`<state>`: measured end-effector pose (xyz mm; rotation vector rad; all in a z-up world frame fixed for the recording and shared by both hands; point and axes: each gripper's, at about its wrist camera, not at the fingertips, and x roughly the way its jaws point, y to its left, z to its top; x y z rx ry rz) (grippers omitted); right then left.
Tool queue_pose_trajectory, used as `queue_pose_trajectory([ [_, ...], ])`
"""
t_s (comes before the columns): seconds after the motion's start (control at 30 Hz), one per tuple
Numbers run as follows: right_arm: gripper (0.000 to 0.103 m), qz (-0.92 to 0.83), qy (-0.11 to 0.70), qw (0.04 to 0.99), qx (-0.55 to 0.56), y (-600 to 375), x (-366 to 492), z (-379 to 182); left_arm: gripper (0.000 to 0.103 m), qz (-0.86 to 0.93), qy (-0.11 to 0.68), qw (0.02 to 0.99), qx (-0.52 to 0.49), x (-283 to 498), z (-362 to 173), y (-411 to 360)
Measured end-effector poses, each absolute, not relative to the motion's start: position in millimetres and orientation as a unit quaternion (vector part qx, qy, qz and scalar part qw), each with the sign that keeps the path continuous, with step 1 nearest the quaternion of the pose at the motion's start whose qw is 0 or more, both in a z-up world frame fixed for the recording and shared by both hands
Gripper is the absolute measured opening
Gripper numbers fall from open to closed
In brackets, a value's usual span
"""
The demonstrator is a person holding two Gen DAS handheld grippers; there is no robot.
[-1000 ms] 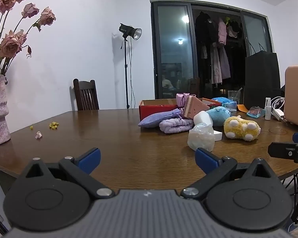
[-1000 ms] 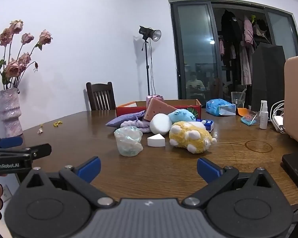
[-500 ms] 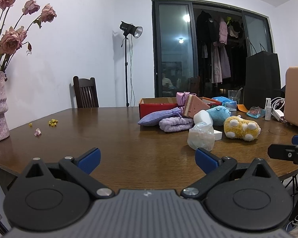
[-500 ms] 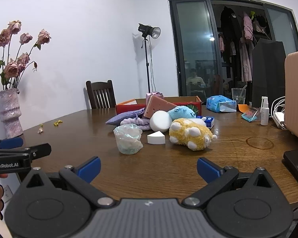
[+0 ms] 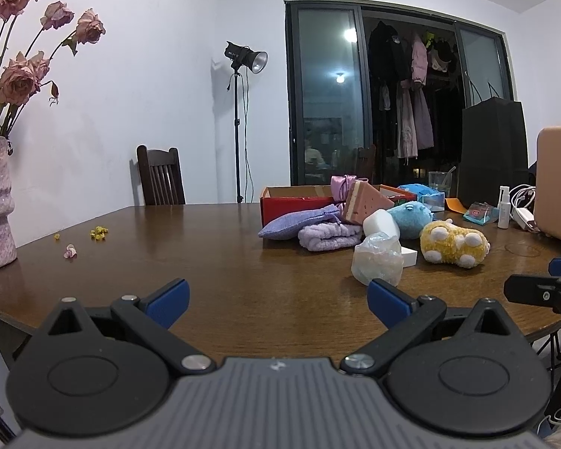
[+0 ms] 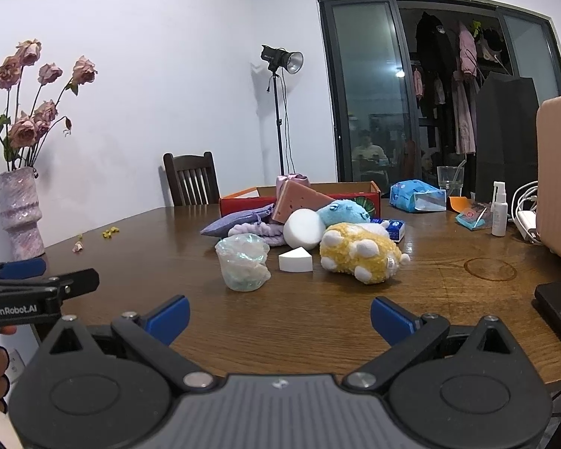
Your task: Organize soft objects
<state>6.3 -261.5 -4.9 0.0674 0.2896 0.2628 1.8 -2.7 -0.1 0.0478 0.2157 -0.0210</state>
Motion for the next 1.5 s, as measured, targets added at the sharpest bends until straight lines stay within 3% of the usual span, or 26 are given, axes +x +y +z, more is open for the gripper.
queue_pose_trajectory([
  [1.5,0.103,0.131,0.147,0.980,0.041,-264.3,7.9,-9.6,0.103,-0.016,0.107,0.994,0.027,1.9,-1.5,-1.4],
])
